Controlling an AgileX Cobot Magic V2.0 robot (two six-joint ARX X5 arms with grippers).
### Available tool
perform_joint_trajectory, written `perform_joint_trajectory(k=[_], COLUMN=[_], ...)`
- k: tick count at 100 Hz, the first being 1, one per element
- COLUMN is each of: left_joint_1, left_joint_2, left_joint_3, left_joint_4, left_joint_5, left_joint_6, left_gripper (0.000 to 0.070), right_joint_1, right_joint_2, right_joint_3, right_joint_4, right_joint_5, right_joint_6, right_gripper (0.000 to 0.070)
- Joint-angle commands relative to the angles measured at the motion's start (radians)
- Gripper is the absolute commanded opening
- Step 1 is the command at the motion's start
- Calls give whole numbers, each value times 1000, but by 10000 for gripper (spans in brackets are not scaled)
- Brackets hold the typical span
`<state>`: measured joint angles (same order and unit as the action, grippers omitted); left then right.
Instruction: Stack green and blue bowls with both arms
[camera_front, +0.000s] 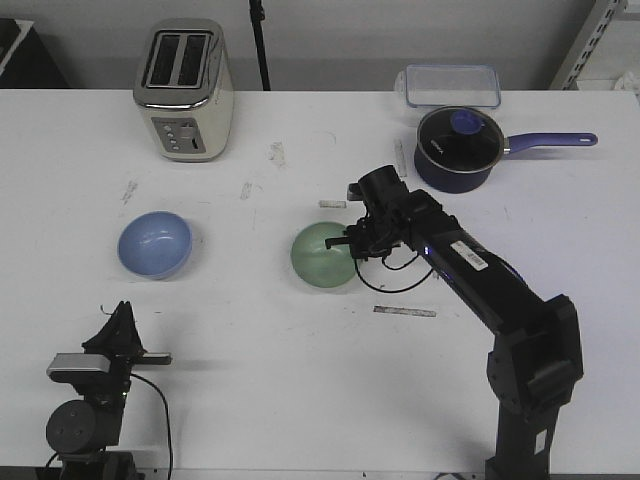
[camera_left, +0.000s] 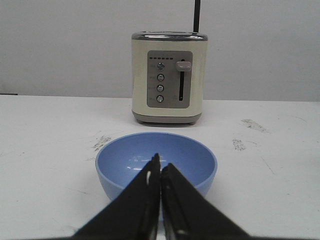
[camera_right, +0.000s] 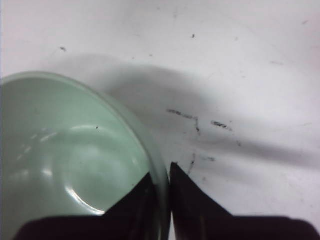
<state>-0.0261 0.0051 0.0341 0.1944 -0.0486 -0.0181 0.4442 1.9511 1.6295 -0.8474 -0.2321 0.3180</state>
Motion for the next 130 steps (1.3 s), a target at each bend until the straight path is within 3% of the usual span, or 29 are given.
perform_joint_trajectory(k=[1,13,26,36,51,90,100,116,130], left_joint_1=[2,2,2,2,2,2,2,2,2], left_joint_2=[-2,-2,-2,-2,-2,-2,-2,-2,-2], left_joint_3=[-22,-22,-22,-22,-22,-22,-22,-22,-22], left_joint_4=[15,15,15,15,15,15,14,15,15], left_joint_5=[1,1,1,1,1,1,1,1,1], left_joint_6=[-9,-9,-9,-9,-9,-9,-9,-9,-9], left_gripper=[2,2,2,2,2,2,2,2,2], right_joint_1=[10,14,21,20,18,-12,-36,-82,-144], right_joint_2=[27,32,32,21,-28,-168,-215,-332,-462], right_joint_3=[19,19,19,19,19,15,-29,-190,-354], right_joint_4=[6,6,15,24,40,168,225,387,519], right_joint_5=[-4,-3,-3,9,61,209,237,240,240], right_joint_6=[-8,-8,-7,-8,-40,-296,-328,-348,-348], right_gripper=[3,55,296,371,370,359,295,103,59])
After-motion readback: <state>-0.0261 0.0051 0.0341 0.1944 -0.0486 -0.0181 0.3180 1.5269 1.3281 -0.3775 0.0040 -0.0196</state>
